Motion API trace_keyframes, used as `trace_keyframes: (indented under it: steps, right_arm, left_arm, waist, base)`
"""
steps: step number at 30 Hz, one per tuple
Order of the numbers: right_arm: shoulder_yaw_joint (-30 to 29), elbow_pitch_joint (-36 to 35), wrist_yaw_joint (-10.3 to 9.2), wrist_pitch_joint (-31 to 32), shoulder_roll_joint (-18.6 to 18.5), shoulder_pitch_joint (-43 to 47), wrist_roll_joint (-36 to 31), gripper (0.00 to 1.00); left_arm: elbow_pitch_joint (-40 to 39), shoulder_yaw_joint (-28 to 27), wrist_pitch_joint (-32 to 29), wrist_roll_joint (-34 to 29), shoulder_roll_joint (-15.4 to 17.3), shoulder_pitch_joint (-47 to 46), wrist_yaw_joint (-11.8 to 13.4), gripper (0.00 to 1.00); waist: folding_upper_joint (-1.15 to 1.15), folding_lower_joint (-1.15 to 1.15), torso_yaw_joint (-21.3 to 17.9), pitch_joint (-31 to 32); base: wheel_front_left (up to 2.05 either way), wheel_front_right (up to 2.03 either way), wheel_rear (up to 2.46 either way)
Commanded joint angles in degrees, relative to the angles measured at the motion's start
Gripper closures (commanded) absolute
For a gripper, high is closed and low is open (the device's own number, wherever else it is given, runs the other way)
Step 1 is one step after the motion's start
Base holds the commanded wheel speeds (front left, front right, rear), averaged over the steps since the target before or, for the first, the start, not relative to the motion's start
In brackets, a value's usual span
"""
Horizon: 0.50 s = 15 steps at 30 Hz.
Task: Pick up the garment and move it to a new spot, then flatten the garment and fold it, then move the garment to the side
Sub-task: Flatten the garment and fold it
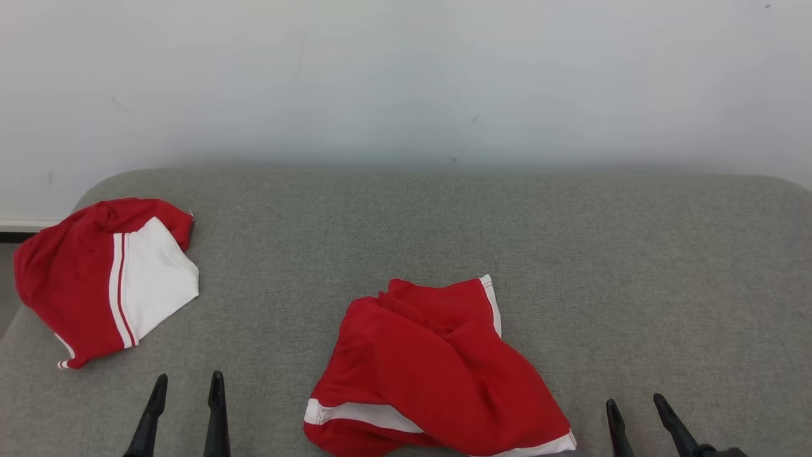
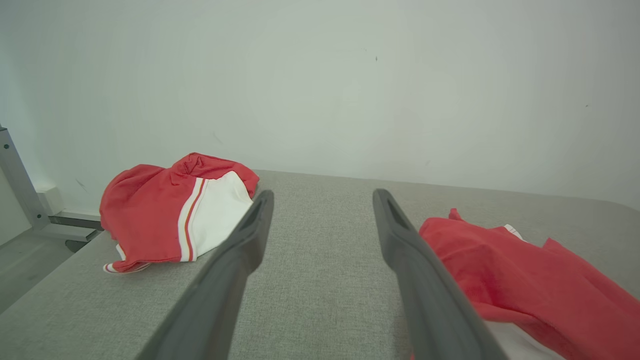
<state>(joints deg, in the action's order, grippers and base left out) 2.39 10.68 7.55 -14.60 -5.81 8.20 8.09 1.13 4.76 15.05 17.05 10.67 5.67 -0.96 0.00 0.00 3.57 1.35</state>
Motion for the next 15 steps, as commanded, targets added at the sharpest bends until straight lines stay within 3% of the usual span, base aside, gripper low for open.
trace_keyframes:
  steps: [1,15]
  right_arm:
    - [0.55,0.94,-0.13,0.82,-0.96,-1.43,0.57,0.0]
    - [7.24,14.01,-0.13,6.41,-3.62,-10.27,2.0,0.0]
  left_arm:
    - [0.34,-0.47,0.18,-0.75,-0.47,-0.28,-0.58,0.0]
    - [3.07,-1.73,0.19,-4.36,-4.06,-2.83,-4.58,0.0]
  waist:
    - [0.0,0.0,0.29,-0.08]
    - [0.0,0.0,5.16,-1.69]
  base:
    - [0.0,0.0,0.0]
    - [0.0,0.0,0.0]
